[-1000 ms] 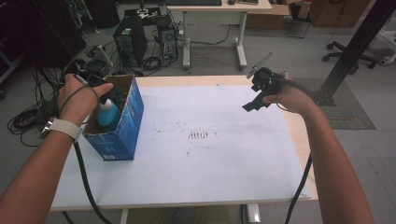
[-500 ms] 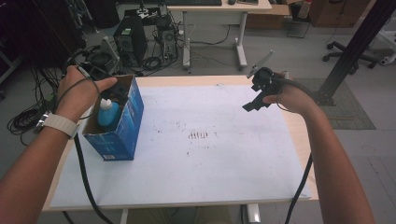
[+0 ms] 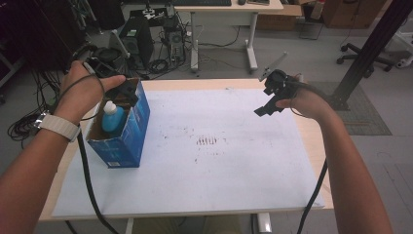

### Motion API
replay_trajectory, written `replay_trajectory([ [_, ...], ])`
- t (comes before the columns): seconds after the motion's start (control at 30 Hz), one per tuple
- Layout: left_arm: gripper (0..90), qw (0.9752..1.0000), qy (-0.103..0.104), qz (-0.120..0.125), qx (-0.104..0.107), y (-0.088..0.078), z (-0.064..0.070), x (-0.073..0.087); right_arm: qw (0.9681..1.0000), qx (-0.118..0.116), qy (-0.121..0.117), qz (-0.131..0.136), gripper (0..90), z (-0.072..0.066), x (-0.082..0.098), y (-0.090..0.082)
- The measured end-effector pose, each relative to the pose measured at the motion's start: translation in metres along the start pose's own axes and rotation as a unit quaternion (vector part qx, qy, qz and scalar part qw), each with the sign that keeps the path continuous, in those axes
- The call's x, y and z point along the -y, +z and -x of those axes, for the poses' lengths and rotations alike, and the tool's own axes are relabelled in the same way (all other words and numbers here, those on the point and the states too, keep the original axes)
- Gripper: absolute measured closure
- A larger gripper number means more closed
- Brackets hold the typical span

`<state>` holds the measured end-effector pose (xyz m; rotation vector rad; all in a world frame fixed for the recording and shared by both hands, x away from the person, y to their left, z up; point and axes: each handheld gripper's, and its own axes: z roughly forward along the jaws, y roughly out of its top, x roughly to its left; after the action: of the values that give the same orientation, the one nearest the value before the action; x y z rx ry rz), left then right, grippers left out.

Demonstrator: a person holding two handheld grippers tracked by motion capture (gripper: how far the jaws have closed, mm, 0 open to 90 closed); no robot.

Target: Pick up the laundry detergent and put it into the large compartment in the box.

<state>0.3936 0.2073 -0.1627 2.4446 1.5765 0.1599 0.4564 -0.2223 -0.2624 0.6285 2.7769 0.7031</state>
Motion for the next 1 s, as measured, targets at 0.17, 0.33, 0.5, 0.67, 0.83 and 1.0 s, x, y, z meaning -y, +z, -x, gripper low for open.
replay_trajectory([
  [0.17,14.1,0.9999,0.009,-0.001,0.010,0.000,0.005,-0.002,1.0000,-0.001,0.000,0.000,7.7,-0.001,0.000,0.000],
  [0.33,14.0,0.9998,0.017,-0.002,0.013,-0.001,0.009,-0.004,1.0000,-0.001,0.000,-0.001,7.7,0.000,0.000,-0.001],
  [0.5,14.0,0.9991,0.034,-0.003,0.024,-0.003,0.018,-0.005,1.0000,-0.003,0.001,-0.003,7.7,0.000,0.001,-0.001],
  [0.67,14.0,0.9981,0.055,-0.010,0.026,-0.001,0.029,-0.007,1.0000,-0.004,0.000,-0.002,7.7,-0.001,0.000,-0.001],
  [0.83,14.0,0.9970,0.071,-0.014,0.029,-0.001,0.039,-0.008,1.0000,-0.004,0.000,-0.004,7.7,-0.002,-0.001,-0.002],
  [1.0,14.2,0.9959,0.084,-0.011,0.031,-0.001,0.047,-0.009,1.0000,-0.005,-0.001,-0.004,7.7,-0.003,-0.001,-0.001],
])
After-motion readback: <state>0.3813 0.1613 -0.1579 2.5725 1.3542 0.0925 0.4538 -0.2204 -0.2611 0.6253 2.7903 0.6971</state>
